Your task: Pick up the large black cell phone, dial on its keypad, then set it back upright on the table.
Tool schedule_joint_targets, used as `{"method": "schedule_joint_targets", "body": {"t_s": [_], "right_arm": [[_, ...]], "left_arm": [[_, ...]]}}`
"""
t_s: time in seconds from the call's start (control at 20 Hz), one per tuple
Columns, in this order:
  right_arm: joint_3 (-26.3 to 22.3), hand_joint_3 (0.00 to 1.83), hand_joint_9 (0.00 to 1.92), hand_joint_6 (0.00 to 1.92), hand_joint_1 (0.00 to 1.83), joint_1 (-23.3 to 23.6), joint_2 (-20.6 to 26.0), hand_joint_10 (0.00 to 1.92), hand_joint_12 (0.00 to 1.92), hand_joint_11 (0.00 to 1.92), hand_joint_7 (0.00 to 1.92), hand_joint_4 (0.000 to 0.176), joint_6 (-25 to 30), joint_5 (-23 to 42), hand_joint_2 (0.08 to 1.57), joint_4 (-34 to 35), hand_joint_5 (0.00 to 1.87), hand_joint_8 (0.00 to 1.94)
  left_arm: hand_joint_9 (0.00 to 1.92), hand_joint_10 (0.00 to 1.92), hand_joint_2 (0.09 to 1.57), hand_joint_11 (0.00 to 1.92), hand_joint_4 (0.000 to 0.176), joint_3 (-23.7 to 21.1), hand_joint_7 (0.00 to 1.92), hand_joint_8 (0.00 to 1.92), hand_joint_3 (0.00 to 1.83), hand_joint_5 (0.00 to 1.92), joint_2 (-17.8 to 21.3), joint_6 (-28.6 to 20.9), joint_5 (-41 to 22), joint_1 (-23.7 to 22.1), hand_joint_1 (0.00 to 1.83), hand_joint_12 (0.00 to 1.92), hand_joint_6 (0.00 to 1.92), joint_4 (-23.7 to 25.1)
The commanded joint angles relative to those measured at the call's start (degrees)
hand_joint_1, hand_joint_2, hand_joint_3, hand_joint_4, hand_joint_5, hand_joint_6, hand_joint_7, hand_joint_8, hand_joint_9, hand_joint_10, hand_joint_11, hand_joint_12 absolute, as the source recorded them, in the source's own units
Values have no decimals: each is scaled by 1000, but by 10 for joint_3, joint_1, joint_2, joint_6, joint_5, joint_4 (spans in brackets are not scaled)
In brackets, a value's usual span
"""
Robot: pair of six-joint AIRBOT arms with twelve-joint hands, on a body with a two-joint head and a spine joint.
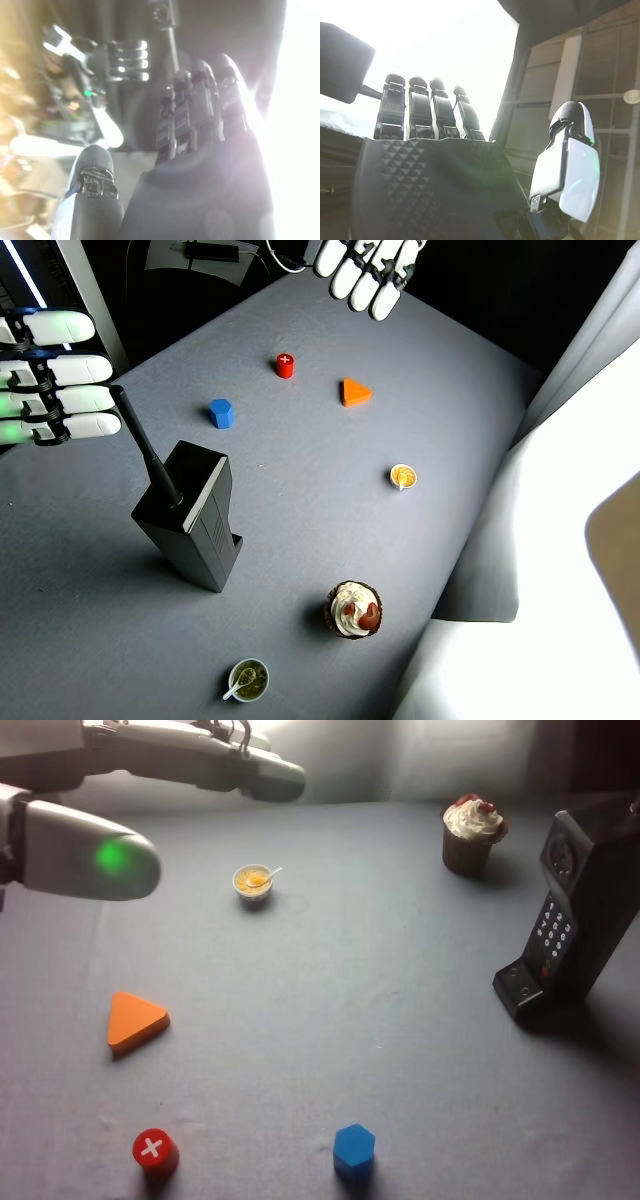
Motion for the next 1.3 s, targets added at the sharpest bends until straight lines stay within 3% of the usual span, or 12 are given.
{"method": "schedule_joint_targets", "body": {"t_s": [0.0,0.15,0.35,0.45,0.5,0.55,0.75,0.95,1.0,1.1,1.15,1.25], "right_arm": [[-7,3,12,0,196,1,-1,5,39,82,0,33,2,73,875,-9,0,0],[-34,1,277,8,294,-4,-2,8,760,17,288,0,-7,73,924,-30,303,8],[-54,1,820,30,470,-11,-11,99,1010,426,786,0,-24,74,991,-58,727,25],[-60,1,626,94,544,-17,-16,888,1398,500,879,0,-32,74,1043,-67,837,108],[-62,2,638,609,687,-19,-18,1286,1622,600,774,0,-34,74,1057,-68,744,784],[-65,6,801,1301,1004,-21,-20,1873,1905,874,739,0,-36,74,1210,-69,781,1754],[-72,11,873,1388,1047,-26,-27,1911,1918,952,766,0,-54,74,1234,-75,749,1904],[-72,38,1497,1921,1440,-27,-31,1921,1921,1623,1313,0,-57,74,1275,-71,1128,1941],[-72,373,1559,1921,1463,-27,-32,1921,1921,1686,1349,36,-57,74,1081,-69,1168,1941],[-73,767,1586,1921,1514,-27,-33,1921,1921,1711,1363,79,-58,74,887,-69,1194,1941],[-74,1518,1574,1921,1416,-27,-34,1921,1921,1686,1006,102,-59,74,571,-69,1203,1941],[-74,1561,1566,1921,1415,-27,-35,1921,1921,1658,999,109,-59,74,551,-68,1201,1941]], "left_arm": [[192,2,1222,0,10,5,252,1,2,247,1,-9,-26,-17,0,297,0,-49],[263,9,1225,0,24,9,289,4,0,295,0,9,-22,-18,41,486,3,-43],[473,36,1248,0,0,11,493,13,3,430,1,58,-24,-14,312,967,7,-65],[714,153,1224,142,0,12,731,53,2,639,3,76,-21,-12,518,1166,26,-69],[725,701,1221,316,85,13,884,209,0,745,4,77,-21,-11,850,1461,1039,-65],[686,1635,1220,605,14,16,786,1307,4,777,4,73,-22,-11,1119,1895,1268,-50],[699,1859,1245,696,11,25,742,1480,11,734,4,73,-31,-17,1133,1916,1343,-21],[1286,1921,1229,1281,0,30,1204,1921,0,1028,6,72,-31,-19,1418,1921,1921,-21],[1342,1921,722,1334,0,31,1273,1921,1300,846,7,73,-30,-22,1038,1921,1918,-21],[1381,1921,689,1365,0,31,1324,1921,1373,856,10,77,-28,-23,1023,1921,1920,-16],[1404,1921,655,1383,0,30,1349,1921,1435,884,11,81,-27,-24,1023,1921,1921,-14],[1386,1921,669,1382,0,30,1328,1921,1410,868,12,82,-32,-24,1022,1921,1921,-7]]}}
